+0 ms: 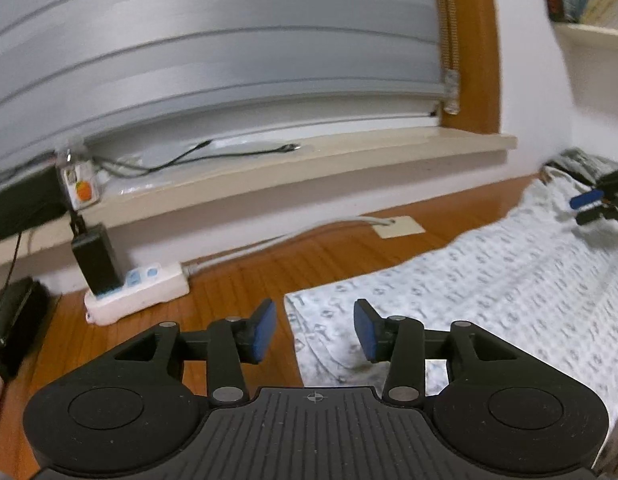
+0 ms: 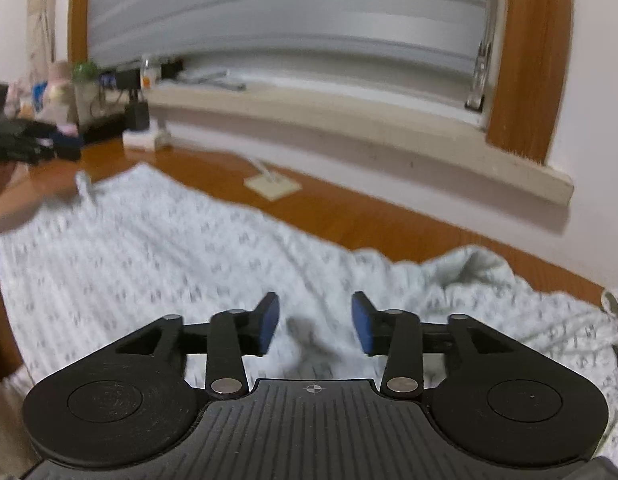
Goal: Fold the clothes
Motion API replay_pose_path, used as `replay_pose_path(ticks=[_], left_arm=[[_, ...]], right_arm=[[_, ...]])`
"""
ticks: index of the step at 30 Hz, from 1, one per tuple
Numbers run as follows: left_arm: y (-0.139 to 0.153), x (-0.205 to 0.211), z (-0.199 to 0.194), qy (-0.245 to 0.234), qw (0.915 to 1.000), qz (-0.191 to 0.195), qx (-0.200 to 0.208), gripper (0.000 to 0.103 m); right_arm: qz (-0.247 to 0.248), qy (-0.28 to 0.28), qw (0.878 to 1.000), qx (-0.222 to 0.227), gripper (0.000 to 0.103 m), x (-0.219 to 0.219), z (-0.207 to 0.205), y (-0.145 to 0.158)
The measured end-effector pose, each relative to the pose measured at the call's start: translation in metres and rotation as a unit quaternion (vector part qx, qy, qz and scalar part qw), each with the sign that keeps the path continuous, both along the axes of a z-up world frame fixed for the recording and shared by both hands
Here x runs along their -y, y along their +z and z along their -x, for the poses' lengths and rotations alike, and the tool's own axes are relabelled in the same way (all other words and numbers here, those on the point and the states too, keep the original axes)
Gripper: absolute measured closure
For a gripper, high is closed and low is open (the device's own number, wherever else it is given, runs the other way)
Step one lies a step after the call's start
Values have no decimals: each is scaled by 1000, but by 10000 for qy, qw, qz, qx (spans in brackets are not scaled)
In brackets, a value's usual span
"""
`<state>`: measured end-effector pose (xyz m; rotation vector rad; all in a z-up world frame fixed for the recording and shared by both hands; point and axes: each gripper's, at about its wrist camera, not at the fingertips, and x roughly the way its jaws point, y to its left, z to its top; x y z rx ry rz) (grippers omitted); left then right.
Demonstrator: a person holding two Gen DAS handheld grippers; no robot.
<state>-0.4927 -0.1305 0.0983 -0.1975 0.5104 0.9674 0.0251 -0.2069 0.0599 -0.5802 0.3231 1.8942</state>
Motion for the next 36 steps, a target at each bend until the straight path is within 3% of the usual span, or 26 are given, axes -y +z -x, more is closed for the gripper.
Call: replay_pose_path(ticks=[6, 8, 10, 15, 18, 22, 26, 30, 36], left_arm=[[-9, -14, -28, 98, 9994, 318, 37, 52], [-9, -15, -44, 109, 9994, 315, -9, 44], [-6, -20, -66, 102, 9994, 314, 37, 34], [-7, -36, -140, -185, 9986, 426, 239, 26], [-23, -39, -180, -346, 9973, 599, 240, 25], [-52, -32, -213, -458, 9965, 688, -80, 25], [-69, -34, -216, -363, 9964, 721, -248, 25], [-70, -47, -205, -108, 9971, 702, -262, 25], [-69, -75, -186, -92, 9969, 748, -224, 24]], right_arm=[[9, -80, 9999, -98, 54, -28, 13, -10], [68, -174, 9998, -93, 54, -37, 15, -15], [147, -244, 9996, -73, 54, -45, 16, -20], [410, -312, 9987, 34, 50, -58, 18, -31], [492, -305, 9983, 23, 47, -60, 17, -38], [429, -333, 9985, -121, 45, -59, 14, -41], [427, -334, 9984, -128, 42, -61, 15, -42], [460, -315, 9983, -178, 40, -70, 16, -42], [460, -300, 9983, -169, 38, -101, 27, -43]])
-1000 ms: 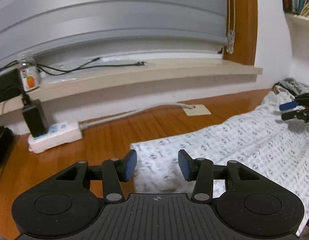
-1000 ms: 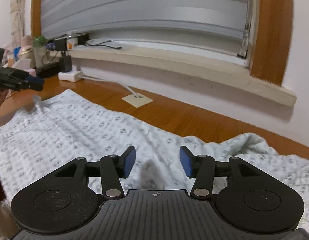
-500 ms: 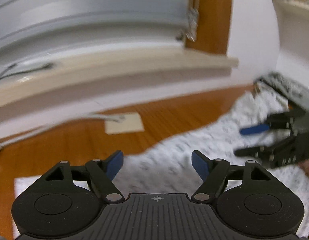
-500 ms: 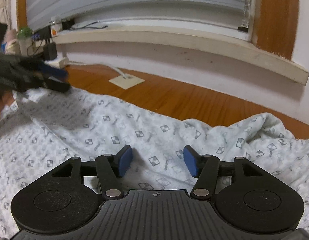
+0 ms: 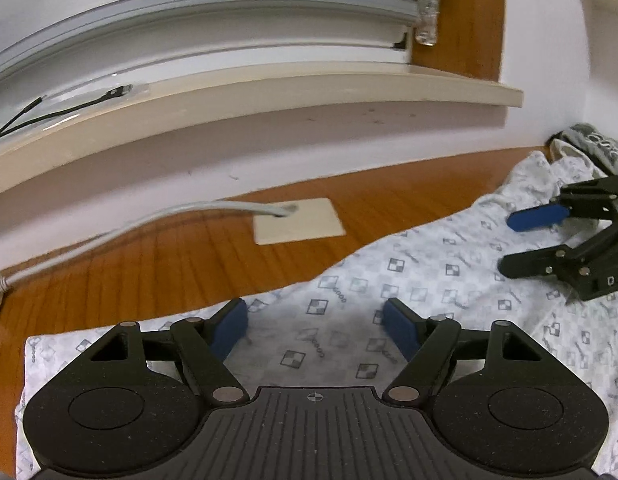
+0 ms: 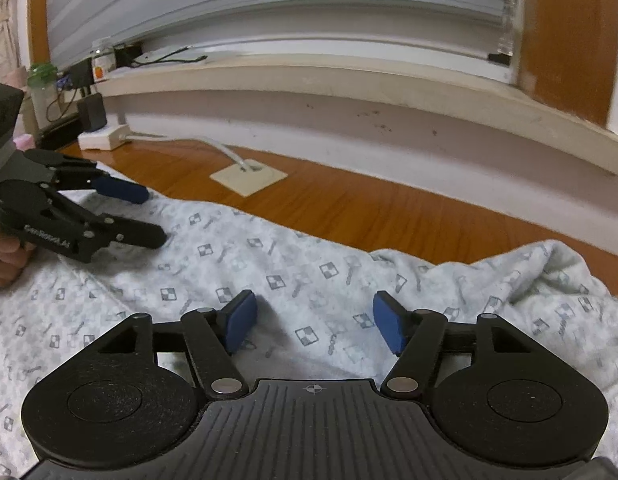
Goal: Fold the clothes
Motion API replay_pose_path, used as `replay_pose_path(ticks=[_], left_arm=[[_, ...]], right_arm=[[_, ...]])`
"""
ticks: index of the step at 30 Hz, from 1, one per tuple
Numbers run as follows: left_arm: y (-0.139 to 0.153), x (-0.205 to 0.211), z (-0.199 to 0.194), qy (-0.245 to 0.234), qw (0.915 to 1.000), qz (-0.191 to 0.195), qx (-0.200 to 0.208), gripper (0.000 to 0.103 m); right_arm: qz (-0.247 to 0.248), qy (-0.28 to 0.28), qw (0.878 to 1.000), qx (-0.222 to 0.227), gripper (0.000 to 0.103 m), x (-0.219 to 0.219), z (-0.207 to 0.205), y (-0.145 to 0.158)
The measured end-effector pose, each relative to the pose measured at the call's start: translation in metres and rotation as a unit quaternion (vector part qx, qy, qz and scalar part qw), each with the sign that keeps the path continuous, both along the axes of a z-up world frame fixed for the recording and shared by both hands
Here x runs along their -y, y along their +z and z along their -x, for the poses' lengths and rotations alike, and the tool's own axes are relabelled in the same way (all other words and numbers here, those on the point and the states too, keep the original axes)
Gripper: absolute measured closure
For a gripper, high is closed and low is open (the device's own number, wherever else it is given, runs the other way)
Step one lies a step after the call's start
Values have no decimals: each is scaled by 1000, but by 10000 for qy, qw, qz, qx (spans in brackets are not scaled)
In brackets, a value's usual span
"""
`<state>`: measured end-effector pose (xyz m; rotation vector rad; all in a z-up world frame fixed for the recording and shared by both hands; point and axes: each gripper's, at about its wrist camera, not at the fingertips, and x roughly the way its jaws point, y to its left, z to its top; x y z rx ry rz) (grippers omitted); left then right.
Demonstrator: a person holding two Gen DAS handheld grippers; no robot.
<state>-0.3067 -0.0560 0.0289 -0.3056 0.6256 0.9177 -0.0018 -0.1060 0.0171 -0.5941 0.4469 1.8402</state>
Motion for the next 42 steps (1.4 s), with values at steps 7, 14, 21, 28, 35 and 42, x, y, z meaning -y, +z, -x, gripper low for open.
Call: replay_pose_path(ticks=[7, 14, 21, 28, 35, 42], left_arm=[[2, -28, 27, 76, 9999, 45, 54, 24], [9, -21, 28, 128, 9997, -124, -142, 24], [48, -18, -13, -518, 9976, -136, 438, 22], [49, -30, -71, -1051, 9926, -181, 578, 21], [17, -39, -87, -1348, 9888, 23, 641, 21], [10, -47, -82, -1408, 9859, 261, 867, 21]], right_arm=[[-3, -125, 9999, 0, 37, -21, 22, 0], [-188, -165, 9990, -374, 37, 3, 10, 13], [-555, -714, 9959, -74, 34, 35, -71, 62], [-417, -1799, 9817, 456, 32, 35, -165, 73], [-21, -2446, 9686, 443, 32, 25, -228, 48], [350, -2601, 9647, 207, 42, 10, -253, 26]])
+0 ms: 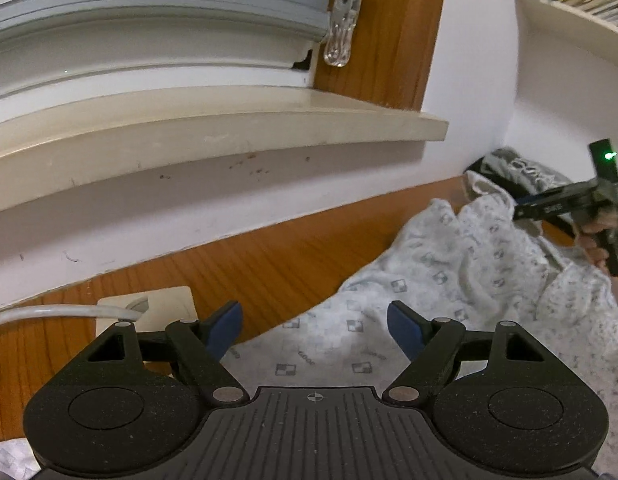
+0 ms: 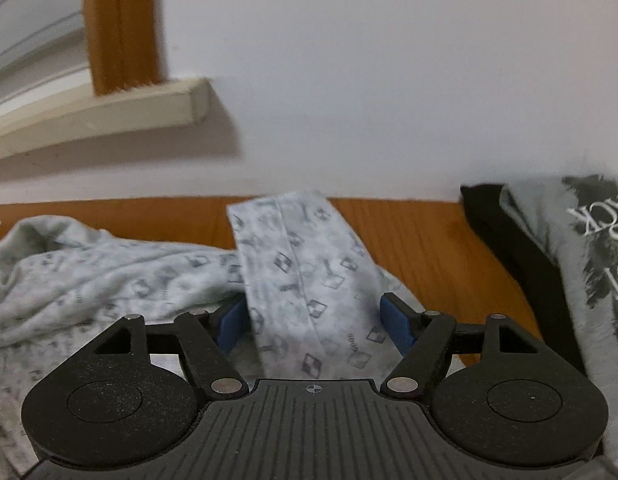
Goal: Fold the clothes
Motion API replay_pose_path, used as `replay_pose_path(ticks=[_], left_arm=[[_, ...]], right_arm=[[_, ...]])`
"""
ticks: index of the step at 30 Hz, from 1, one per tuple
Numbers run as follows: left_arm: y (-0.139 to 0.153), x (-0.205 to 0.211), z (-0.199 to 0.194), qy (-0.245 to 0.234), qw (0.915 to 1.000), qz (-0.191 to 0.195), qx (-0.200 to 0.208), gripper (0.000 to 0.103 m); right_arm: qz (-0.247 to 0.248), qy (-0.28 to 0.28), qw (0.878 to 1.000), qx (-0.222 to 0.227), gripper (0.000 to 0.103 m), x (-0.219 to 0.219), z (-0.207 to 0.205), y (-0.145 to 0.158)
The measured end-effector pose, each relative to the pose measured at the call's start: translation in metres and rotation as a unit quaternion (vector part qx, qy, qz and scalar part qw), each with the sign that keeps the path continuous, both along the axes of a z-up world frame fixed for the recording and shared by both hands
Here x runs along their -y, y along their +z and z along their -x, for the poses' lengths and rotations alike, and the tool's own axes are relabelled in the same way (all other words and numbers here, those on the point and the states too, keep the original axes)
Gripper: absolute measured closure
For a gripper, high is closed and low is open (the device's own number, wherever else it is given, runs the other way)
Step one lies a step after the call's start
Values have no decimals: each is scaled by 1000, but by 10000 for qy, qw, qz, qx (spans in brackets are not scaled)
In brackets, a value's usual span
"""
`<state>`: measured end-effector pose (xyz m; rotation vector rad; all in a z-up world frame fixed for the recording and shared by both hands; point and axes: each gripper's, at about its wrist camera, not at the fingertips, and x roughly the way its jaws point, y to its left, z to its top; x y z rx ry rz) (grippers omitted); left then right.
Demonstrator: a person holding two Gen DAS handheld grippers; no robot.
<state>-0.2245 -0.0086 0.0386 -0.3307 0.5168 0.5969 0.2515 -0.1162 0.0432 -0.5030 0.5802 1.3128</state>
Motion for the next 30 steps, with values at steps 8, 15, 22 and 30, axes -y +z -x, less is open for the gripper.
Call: replay_pose_path(ticks=[8, 15, 22, 30], left_arm=[[1, 0, 2, -13, 10000, 41, 60, 21], [0, -3, 6, -2, 9998, 109, 174, 21], [0, -3, 8, -15, 9997, 117, 221, 21], [0, -2, 6, -18, 9998, 89, 168, 21]], right_arm=[[-751, -510, 9950, 425, 93, 59, 1, 52], [-1415, -1198, 9749, 1232, 95, 196, 18, 158], [-1440, -1484, 9670, 1491, 97, 318, 54, 199], [-971, -1116, 9842, 970, 80, 304, 69, 151]])
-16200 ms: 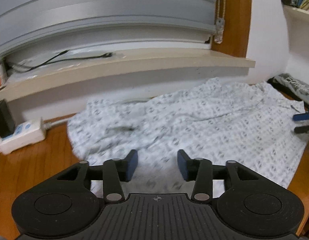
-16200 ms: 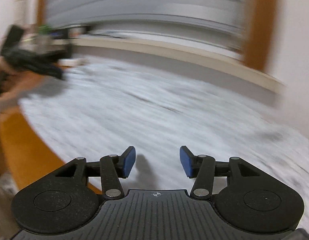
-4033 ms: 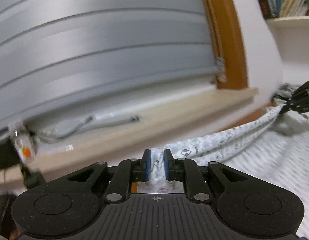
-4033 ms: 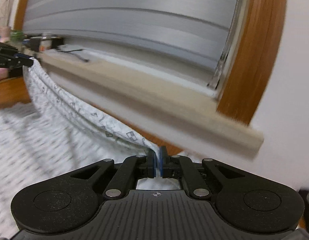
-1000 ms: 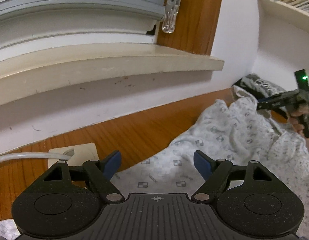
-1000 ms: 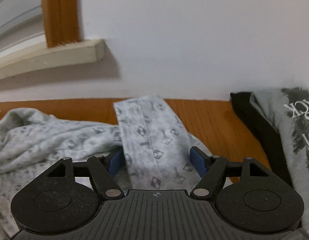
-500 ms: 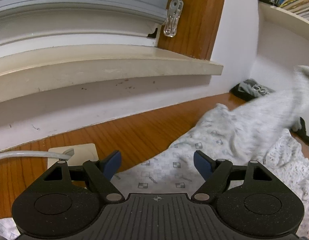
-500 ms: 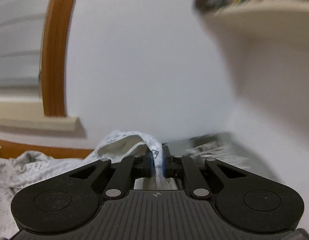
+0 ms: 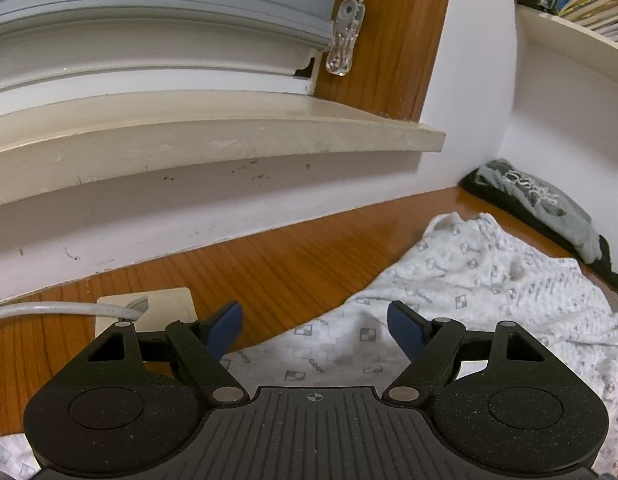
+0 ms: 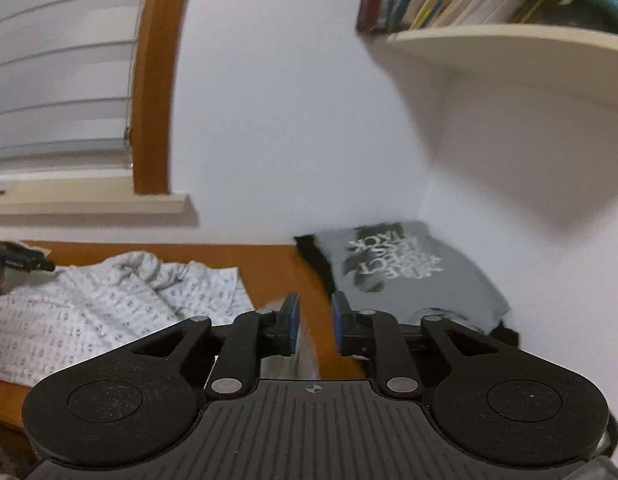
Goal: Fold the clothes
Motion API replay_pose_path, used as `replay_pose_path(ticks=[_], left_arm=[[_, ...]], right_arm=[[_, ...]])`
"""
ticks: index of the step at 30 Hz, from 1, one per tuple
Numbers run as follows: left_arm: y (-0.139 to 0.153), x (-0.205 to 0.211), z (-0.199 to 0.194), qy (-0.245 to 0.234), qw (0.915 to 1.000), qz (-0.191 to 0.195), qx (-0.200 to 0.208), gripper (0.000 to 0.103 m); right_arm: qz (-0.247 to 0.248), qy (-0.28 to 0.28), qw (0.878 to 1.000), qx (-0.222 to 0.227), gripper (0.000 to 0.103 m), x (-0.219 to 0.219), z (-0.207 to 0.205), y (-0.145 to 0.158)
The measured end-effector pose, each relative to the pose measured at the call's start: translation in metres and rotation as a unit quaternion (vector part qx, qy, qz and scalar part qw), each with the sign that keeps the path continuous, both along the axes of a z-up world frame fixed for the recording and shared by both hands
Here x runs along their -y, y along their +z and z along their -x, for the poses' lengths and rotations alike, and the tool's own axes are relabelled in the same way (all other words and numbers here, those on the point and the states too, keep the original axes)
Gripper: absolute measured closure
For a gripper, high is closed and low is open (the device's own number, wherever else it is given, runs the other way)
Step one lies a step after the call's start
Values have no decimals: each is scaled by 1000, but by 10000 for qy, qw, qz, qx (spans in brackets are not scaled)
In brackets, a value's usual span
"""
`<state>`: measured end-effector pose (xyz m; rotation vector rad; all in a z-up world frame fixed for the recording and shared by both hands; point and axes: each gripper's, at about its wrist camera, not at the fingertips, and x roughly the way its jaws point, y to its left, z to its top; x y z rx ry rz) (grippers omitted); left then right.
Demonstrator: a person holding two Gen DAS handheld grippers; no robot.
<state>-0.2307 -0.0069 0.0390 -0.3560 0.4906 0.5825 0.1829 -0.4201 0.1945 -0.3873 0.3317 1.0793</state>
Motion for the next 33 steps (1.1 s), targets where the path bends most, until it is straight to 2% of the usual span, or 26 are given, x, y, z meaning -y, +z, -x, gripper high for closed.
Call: replay_pose_path(ticks=[4, 8, 14, 19, 23, 25, 26, 29, 31, 33], left_arm=[[0, 1, -1, 1, 10000, -33, -37, 21], [1, 2, -3, -8, 9999, -64, -80, 21], [0, 2, -3, -3, 10000, -62, -74, 21], [1, 3, -3, -11, 9999, -66, -87, 21], [1, 3, -3, -22, 9999, -60, -100, 21], [1, 3, -4, -29, 9999, -67, -115, 21], [1, 3, -4, -30, 9999, -71, -120, 21], [1, 3, -4, -29, 9999, -71, -123, 21], [2, 3, -4, -32, 9999, -72, -130, 21], [2, 4, -5, -34, 9999, -79, -142, 21]], right_arm=[[121, 365, 9991, -153, 78, -48, 2, -22], [300, 835, 9952, -417, 77, -116, 9, -53], [525, 1435, 9830, -1019, 74, -223, 23, -112], [770, 1719, 9724, -1374, 68, -275, 39, -145], [943, 1879, 9641, -1621, 70, -289, 48, -160], [939, 2025, 9595, -1717, 94, -285, 51, -159], [903, 2089, 9583, -1728, 99, -281, 54, -156], [465, 2265, 9595, -1606, 100, -258, 63, -135], [268, 2418, 9558, -1650, 100, -241, 69, -124], [551, 2501, 9535, -1586, 100, -235, 76, -130]])
